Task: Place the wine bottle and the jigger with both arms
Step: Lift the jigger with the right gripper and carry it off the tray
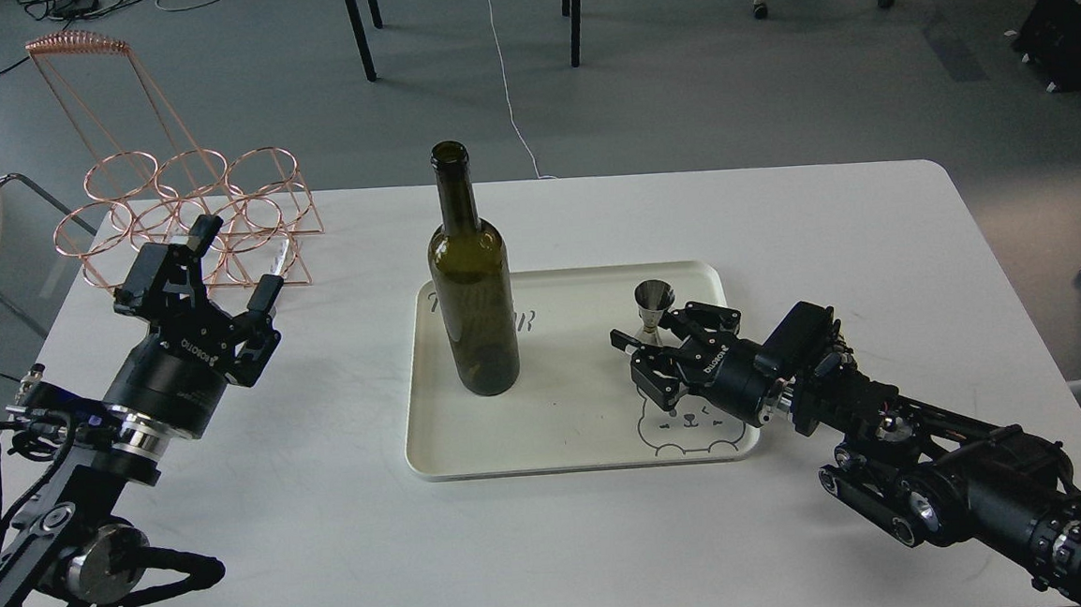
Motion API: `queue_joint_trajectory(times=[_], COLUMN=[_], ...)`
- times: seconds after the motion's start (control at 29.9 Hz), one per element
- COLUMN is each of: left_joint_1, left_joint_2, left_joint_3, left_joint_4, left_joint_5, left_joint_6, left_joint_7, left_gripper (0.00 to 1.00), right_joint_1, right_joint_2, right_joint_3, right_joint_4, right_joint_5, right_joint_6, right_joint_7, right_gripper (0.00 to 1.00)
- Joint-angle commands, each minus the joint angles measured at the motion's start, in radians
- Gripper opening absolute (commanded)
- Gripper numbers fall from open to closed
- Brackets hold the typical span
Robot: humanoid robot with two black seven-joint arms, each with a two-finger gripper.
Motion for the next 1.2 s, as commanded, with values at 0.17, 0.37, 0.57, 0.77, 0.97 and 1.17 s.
queue_joint_trajectory(times=[0.17,0.37,0.57,0.77,0.97,1.17], left_joint_1=[-0.001,-0.003,-0.005,-0.008,-0.008,-0.008], left_joint_2=[0.002,0.0,-0.001,0.0,0.0,0.0], left_joint_3=[0.0,0.0,0.002,0.002,0.002,0.003], left_joint_4=[-0.006,-0.006,-0.006,-0.006,-0.006,-0.006], left_joint_5=[0.0,0.0,0.0,0.0,0.0,0.0], left_joint_6=[0.0,0.0,0.0,0.0,0.0,0.0], left_joint_7=[0.0,0.0,0.0,0.002,0.0,0.002], left_gripper=[0.98,0.98,0.98,0.98,0.98,0.98], right_joint_1=[0.004,0.009,0.001,-0.031,-0.105,-0.151], right_joint_2=[-0.004,-0.027,-0.146,-0.272,-0.376,-0.401], right_joint_3=[0.006,0.053,0.151,0.192,0.19,0.184], right_joint_4=[0.0,0.052,0.149,0.151,0.134,0.091], right_joint_5=[0.009,0.018,0.022,0.145,0.252,0.286], right_joint_6=[0.0,0.0,0.0,0.0,0.0,0.0], right_joint_7=[0.0,0.0,0.0,0.0,0.0,0.0], right_gripper=[0.21,0.21,0.21,0.21,0.21,0.21])
